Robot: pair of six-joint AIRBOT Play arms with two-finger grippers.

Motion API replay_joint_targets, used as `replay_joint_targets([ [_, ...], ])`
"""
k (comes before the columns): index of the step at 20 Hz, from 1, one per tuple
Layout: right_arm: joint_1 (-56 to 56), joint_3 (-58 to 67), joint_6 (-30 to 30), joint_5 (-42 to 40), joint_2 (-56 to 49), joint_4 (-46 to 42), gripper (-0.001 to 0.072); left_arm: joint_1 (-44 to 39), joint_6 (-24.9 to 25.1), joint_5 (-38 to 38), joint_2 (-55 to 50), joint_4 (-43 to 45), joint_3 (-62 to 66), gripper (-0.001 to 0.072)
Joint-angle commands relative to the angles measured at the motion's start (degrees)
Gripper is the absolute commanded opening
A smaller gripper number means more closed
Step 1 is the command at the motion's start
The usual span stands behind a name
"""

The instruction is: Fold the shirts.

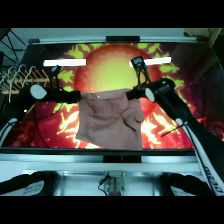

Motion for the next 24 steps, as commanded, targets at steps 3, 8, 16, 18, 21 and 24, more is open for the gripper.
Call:
replay_joint_targets([
  [3, 0.0, 1.1, -0.4, 5.4, 1.2, 0.8, 0.0063, 2.5, 15.7, -4.9, -3.6, 0.0, 5.3, 0.0039],
  [8, 0.1, -4.6, -3.3, 24.7, 9.2, 17.2, 0.0063, 1.5, 19.7, -15.1, 2.5, 4.5, 0.7, 0.0037],
  [16, 0.1, -30.6, -4.3, 21.8, 20.3, 27.2, 0.0063, 0.0, 22.1, -12.1, 17.4, 3.5, -21.6, 0.0036],
  [18, 0.1, -33.8, -4.7, 18.4, 18.8, 29.8, 0.0063, -1.8, 23.7, -13.5, 17.8, 3.4, -23.4, 0.0037],
  [21, 0.1, -35.5, -5.9, 14.2, 14.9, 33.4, 0.0063, -4.3, 23.5, -13.1, 17.7, 3.4, -27.7, 0.004],
  [24, 0.1, -35.5, -9.4, 14.4, 11.4, 36.9, 0.0063, -4.3, 19.8, -13.2, 17.9, 2.8, -28.0, 0.0405],
])
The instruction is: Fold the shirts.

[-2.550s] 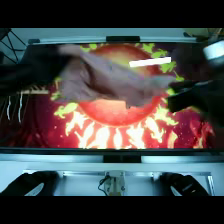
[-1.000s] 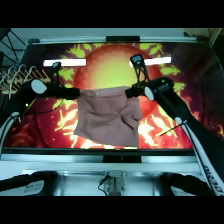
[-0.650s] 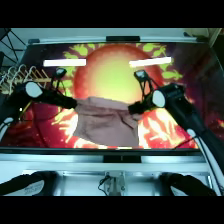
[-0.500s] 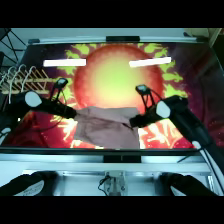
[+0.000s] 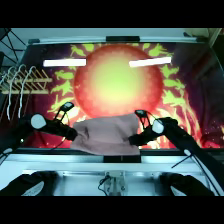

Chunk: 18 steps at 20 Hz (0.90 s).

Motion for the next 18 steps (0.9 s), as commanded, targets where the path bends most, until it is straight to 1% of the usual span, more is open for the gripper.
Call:
replay_joint_targets([
  [1, 0.1, -1.1, -4.3, -0.1, -3.0, 5.2, 0.0063, 0.2, -5.4, -0.1, 0.8, -0.4, -0.3, 0.0611],
  [2, 0.0, -1.0, -5.6, 1.9, -2.6, 6.0, 0.0063, 1.4, -7.4, -0.8, 1.5, -0.4, 1.7, 0.0653],
  [4, 0.0, -0.9, -6.7, 6.0, 0.7, 6.2, 0.0063, 4.2, -7.8, -3.9, 3.0, -0.4, 6.3, 0.0648],
  [6, 0.0, -0.9, -6.4, 8.1, 5.8, 6.1, 0.0063, 7.4, -10.6, -8.6, 3.2, -0.4, 8.7, 0.0639],
  [7, 0.0, -0.9, -5.8, 8.5, 8.4, 6.1, 0.0063, 8.7, -12.0, -11.3, 3.0, -0.4, 8.3, 0.06],
  [8, 0.0, -0.9, -5.4, 8.6, 10.8, 6.0, 0.0063, 9.6, -12.9, -13.6, 2.6, -0.4, 7.3, 0.0516],
  [9, 0.0, -0.9, -5.2, 8.6, 12.3, 5.4, 0.0063, 10.0, -13.4, -14.9, 2.0, -0.4, 5.7, 0.0492],
  [11, 0.1, -1.0, -4.5, 8.6, 12.7, 3.0, 0.0063, 10.0, -15.8, -14.2, 0.8, -0.9, 2.0, 0.0493],
  [12, 0.1, -1.1, -4.5, 8.6, 12.2, 1.8, 0.0063, 10.1, -17.4, -12.2, 0.1, -3.3, 0.2, 0.0493],
  [14, 0.1, -1.1, -4.7, 8.0, 10.1, 0.5, 0.0063, 10.0, -18.6, -8.2, -2.1, -9.4, -2.9, 0.0493],
  [16, 0.1, -1.1, -4.6, 6.8, 7.7, 0.6, 0.0063, 10.0, -18.6, -8.1, -5.7, -10.2, -4.4, 0.0483],
  [17, 0.1, -1.1, -4.6, 6.0, 6.5, 0.9, 0.0063, 10.1, -18.6, -8.0, -7.3, -10.2, -4.5, 0.0372],
  [18, 0.1, -1.1, -4.6, 5.3, 5.1, 2.2, 0.0063, 10.1, -18.6, -7.7, -8.3, -10.2, -4.3, 0.0231],
])
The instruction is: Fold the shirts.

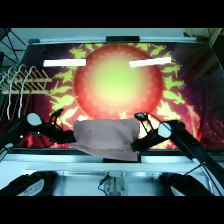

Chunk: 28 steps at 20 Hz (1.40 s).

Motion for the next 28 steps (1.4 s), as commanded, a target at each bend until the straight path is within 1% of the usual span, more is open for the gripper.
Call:
replay_joint_targets([
  [1, 0.1, 0.0, 0.0, -1.9, -3.8, 3.0, 0.0064, 0.1, -1.0, 1.7, -3.7, -2.4, -1.3, 0.0181],
  [2, 0.1, 0.0, -1.1, -1.4, -4.5, 6.7, 0.0064, 0.1, -0.9, 2.1, -3.5, -2.4, -1.0, 0.0126],
  [3, 0.1, 0.0, -2.4, -0.8, -4.5, 10.2, 0.0064, 0.1, -0.4, 2.1, -3.5, -2.4, -0.7, 0.004],
  [4, 0.0, 0.0, -2.6, 0.4, -4.1, 12.7, 0.0063, 0.1, 0.3, 1.6, -3.5, -2.4, -0.3, 0.004],
  [5, 0.0, 0.0, -2.5, 2.4, -3.7, 13.1, 0.0063, 0.1, 1.2, 0.7, -3.5, -2.4, 0.2, 0.004],
  [7, 0.1, 0.0, -0.1, 8.5, -2.5, 10.1, 0.0064, 0.2, 3.2, -2.1, -3.3, -2.3, 2.0, 0.0039],
  [9, 0.1, 0.0, 2.8, 11.8, -1.5, 7.1, 0.0063, 1.0, 3.4, -5.2, -2.3, -2.3, 4.5, 0.0039],
  [11, 0.1, -0.3, 4.7, 11.5, -1.3, 6.0, 0.0064, 2.5, 3.4, -6.7, -0.7, -2.1, 6.2, 0.0039],
  [13, 0.1, -2.1, 5.5, 7.7, -1.9, 6.3, 0.0064, 4.1, 3.4, -6.5, -0.3, -0.9, 6.3, 0.0038],
  [14, 0.1, -3.1, 5.5, 6.3, -2.8, 7.3, 0.0089, 4.5, 3.4, -6.5, -0.6, -0.1, 6.3, 0.0038],
  [15, 0.1, -3.8, 4.4, 5.5, -4.2, 9.1, 0.0273, 4.8, 3.4, -6.1, -1.0, 0.8, 6.2, 0.0038],
  [16, 0.1, -3.8, 1.8, 5.5, -5.5, 11.0, 0.0555, 4.8, 3.4, -5.5, -1.5, 1.1, 6.2, 0.0038],
  [17, 0.0, -3.8, 0.6, 5.8, -6.2, 12.8, 0.0637, 4.8, 3.4, -5.0, -1.9, 1.1, 6.2, 0.0038],
  [19, -0.7, -2.7, 0.7, 8.2, -5.3, 13.7, 0.0637, 4.8, 3.4, -5.1, -2.2, 1.0, 6.2, 0.0039],
  [21, -3.6, -1.5, 2.5, 8.9, -1.5, 13.6, 0.0647, 4.8, 3.5, -5.9, -2.2, 1.2, 6.2, 0.0038],
  [22, -5.2, -1.7, 3.5, 7.6, 0.5, 12.3, 0.0647, 4.9, 3.5, -6.0, -2.2, 1.5, 6.2, 0.0038],
  [23, -6.7, -2.1, 5.1, 6.1, 1.7, 8.9, 0.07, 4.9, 3.5, -6.4, -2.2, 1.6, 6.2, 0.0039],
  [25, -9.6, -4.3, 7.2, 2.0, 0.6, 3.8, 0.0706, 4.9, 3.7, -7.1, -2.2, 1.6, 6.2, 0.0039],
  [26, -10.8, -5.6, 7.0, -0.4, -1.2, 4.4, 0.0706, 4.9, 4.4, -7.2, -2.2, 1.6, 6.2, 0.0039],
  [28, -11.8, -6.2, 3.0, -3.6, -6.4, 8.4, 0.0706, 4.9, 4.6, -7.5, -2.2, 1.6, 6.2, 0.0039],
])
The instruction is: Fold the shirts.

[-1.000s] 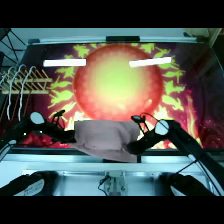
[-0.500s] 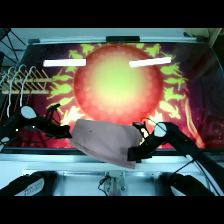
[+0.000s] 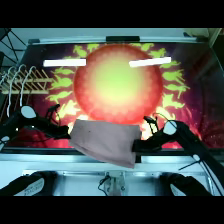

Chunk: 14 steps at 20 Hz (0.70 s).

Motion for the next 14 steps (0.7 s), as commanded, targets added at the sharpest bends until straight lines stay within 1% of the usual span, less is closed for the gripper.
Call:
replay_joint_targets([
  [1, -2.4, -1.4, -4.0, -7.5, -6.1, 4.2, 0.0705, 0.0, 0.5, -0.7, 0.0, 0.1, 0.1, 0.004],
  [4, -2.4, -1.4, -7.7, -14.1, -11.0, 12.5, 0.0704, 0.0, 0.9, -0.2, 0.0, 0.1, 0.1, 0.0041],
  [6, -2.1, -1.4, -10.6, -15.6, -13.7, 17.2, 0.0702, 0.0, 0.9, 0.0, 0.0, 0.1, 0.1, 0.0048],
  [7, -1.2, -1.4, -11.6, -15.8, -14.7, 18.6, 0.0696, 0.0, 1.2, 0.3, 0.0, 0.1, 0.1, 0.0108],
  [8, 0.2, -1.4, -13.2, -15.8, -15.8, 20.3, 0.0693, 0.0, 2.8, 0.0, 0.0, 0.1, 0.3, 0.022],
  [9, 1.7, -1.4, -15.0, -15.8, -16.5, 21.7, 0.0589, 0.1, 3.6, 0.0, 0.2, 0.1, 0.5, 0.0285],
  [10, 3.1, -1.4, -15.4, -16.3, -16.8, 22.0, 0.0367, 0.4, 3.8, 0.0, 0.4, 0.1, 1.1, 0.0289],
  [11, 3.9, -1.3, -15.4, -17.0, -16.6, 22.1, 0.0166, 1.0, 3.7, -0.1, 0.8, 0.1, 2.3, 0.0386],
  [12, 4.0, -1.3, -15.7, -17.6, -16.0, 22.1, 0.0065, 1.9, 3.8, -0.5, 1.4, 0.1, 4.3, 0.0471],
  [14, 2.7, 0.3, -18.9, -18.5, -13.9, 21.3, 0.0064, 4.3, 4.2, -1.1, 2.8, 0.1, 9.6, 0.0473],
])
